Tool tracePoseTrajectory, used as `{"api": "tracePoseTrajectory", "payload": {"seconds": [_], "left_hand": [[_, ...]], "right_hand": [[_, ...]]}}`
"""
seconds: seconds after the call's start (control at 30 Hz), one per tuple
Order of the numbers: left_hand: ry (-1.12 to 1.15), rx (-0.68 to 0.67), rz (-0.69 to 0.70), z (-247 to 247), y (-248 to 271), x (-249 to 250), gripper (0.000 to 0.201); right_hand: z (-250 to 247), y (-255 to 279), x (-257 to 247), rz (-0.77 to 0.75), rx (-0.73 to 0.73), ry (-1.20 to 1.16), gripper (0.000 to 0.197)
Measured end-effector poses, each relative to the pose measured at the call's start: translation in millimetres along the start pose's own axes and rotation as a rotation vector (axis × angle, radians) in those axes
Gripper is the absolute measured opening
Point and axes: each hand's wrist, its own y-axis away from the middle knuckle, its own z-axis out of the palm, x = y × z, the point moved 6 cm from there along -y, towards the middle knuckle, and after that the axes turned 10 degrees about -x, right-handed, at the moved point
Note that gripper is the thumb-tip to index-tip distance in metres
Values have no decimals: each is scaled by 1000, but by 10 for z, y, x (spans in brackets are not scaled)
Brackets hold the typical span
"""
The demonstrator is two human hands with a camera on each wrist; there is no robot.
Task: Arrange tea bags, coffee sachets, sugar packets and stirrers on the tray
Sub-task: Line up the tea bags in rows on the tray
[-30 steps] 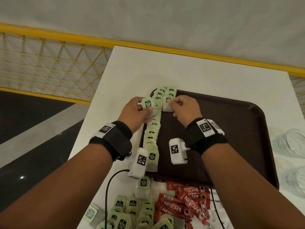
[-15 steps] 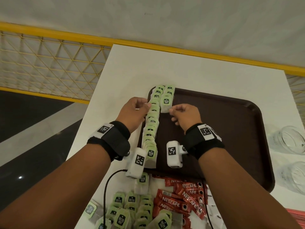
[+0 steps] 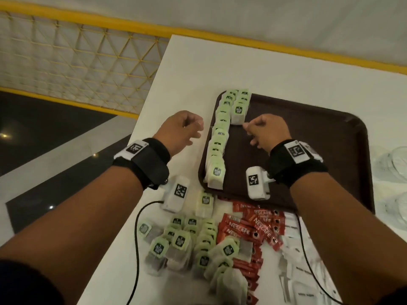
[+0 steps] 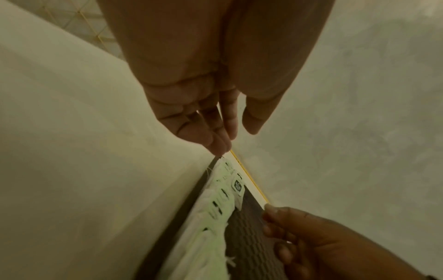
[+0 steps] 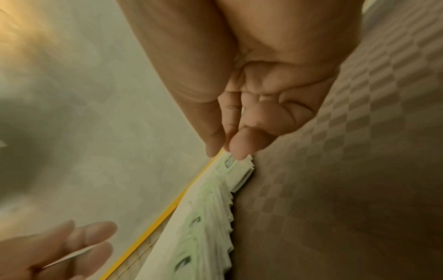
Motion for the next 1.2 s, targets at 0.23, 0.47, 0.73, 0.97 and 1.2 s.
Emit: {"api": "tracePoseTrajectory", "payload": {"seconds": [0.23, 0.47, 0.73, 0.97, 1.2], "left_hand": [[-352, -271, -123, 56, 739, -411, 17], [-709, -468, -147, 187, 1356, -764, 28], [-989, -604, -75, 443, 1581, -936, 54], [-1094, -589, -75, 575, 1605, -933, 57], [-1026, -540, -137, 551, 1625, -958, 43]], "right_hand": [[330, 1035, 8, -115, -374, 279, 19], [964, 1698, 227, -243, -592, 739, 22], [1346, 1981, 229, -304, -530, 1087, 63], [1480, 2062, 279, -309, -462, 1087, 59], [1512, 2148, 251, -366, -482, 1034, 36]]}}
